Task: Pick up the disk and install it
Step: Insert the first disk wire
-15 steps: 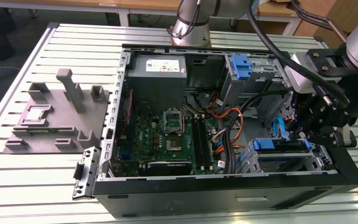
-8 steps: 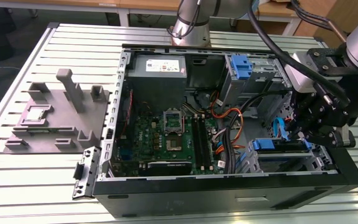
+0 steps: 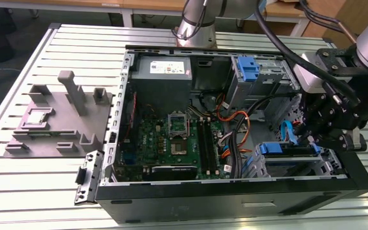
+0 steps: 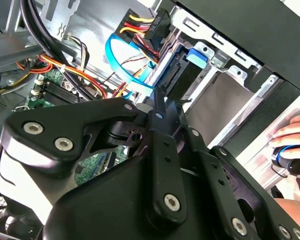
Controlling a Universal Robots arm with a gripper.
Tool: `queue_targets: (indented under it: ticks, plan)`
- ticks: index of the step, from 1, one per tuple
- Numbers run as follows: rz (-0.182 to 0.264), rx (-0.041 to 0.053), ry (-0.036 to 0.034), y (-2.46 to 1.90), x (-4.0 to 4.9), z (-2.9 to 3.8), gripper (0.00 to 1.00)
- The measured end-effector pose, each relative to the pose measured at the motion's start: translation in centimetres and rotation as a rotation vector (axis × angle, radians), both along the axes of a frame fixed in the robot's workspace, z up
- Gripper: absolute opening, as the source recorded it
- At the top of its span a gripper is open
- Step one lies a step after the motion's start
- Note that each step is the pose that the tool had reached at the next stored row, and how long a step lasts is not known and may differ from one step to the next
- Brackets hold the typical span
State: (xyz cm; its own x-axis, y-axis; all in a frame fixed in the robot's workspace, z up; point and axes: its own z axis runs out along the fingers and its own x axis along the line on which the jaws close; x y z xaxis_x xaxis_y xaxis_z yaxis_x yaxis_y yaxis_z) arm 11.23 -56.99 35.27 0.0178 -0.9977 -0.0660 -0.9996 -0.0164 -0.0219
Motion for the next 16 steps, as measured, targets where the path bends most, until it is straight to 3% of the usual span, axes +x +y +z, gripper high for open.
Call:
queue_targets:
  ticks: [12, 15, 16]
  plan:
    - [-0.016, -0.0023, 0.0011, 0.02, 0.38, -0.11, 0.24]
    - [-0.016, -0.0024, 0.0393, 0.02, 0.51, -0.16, 0.24]
    - [-0.016, -0.0024, 0.0402, 0.03, 0.51, -0.15, 0.24]
